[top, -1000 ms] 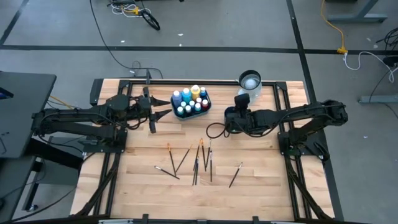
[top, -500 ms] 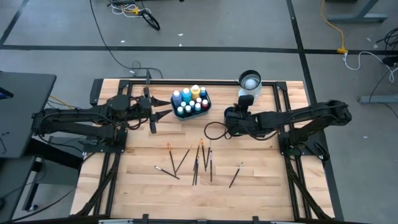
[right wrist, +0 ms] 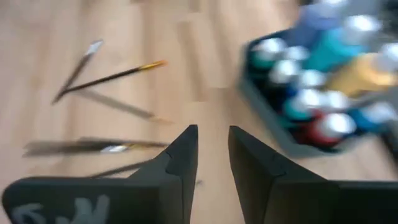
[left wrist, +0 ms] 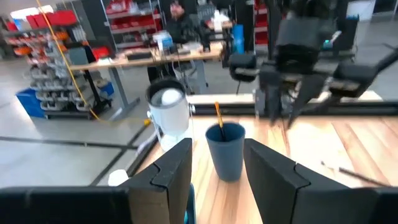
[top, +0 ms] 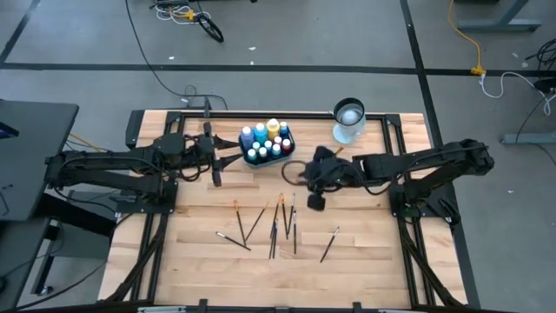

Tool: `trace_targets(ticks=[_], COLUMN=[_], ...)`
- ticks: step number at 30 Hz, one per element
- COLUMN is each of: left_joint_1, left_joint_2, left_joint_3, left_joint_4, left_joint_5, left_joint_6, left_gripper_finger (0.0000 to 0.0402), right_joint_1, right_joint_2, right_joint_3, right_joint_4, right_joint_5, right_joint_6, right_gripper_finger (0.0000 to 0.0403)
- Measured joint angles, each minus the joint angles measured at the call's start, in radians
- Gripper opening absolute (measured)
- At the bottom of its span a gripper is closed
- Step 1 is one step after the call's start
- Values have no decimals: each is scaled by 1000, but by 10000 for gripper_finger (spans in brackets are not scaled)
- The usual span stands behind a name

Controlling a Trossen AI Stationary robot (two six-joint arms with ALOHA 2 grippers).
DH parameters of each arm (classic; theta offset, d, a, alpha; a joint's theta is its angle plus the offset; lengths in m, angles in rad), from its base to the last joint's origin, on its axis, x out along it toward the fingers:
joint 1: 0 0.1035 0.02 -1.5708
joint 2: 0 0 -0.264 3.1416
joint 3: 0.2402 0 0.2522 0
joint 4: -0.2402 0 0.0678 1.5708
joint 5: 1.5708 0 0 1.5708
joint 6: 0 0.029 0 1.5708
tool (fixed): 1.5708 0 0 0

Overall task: Pick & Place Paint Supplies
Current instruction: Put the silver paint brush into the blue cup

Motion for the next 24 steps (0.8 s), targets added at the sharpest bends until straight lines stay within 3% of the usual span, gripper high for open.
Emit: trace_targets(ticks=[7, 17, 21, 24], left_joint_1=[0, 0, 0, 0], left_joint_2=[26, 30, 30, 30], left_joint_3=[0, 0, 0, 0], left_joint_4=[9, 29, 42, 46], left_joint_5=[0, 0, 2, 7], left_joint_6=[17, 15, -6, -15], left_gripper_finger=[153, 153, 153, 153], right_joint_1=[84, 205, 247, 278], right_joint_2=[67, 193, 271, 333], right_joint_3=[-1, -1, -1, -1], right_joint_4=[-44, -398, -439, -437], right_joint_5=[-160, -218, -302, -308], right_joint_6=[-63, -66, -87, -136], right_gripper_finger=[119, 170, 170, 168])
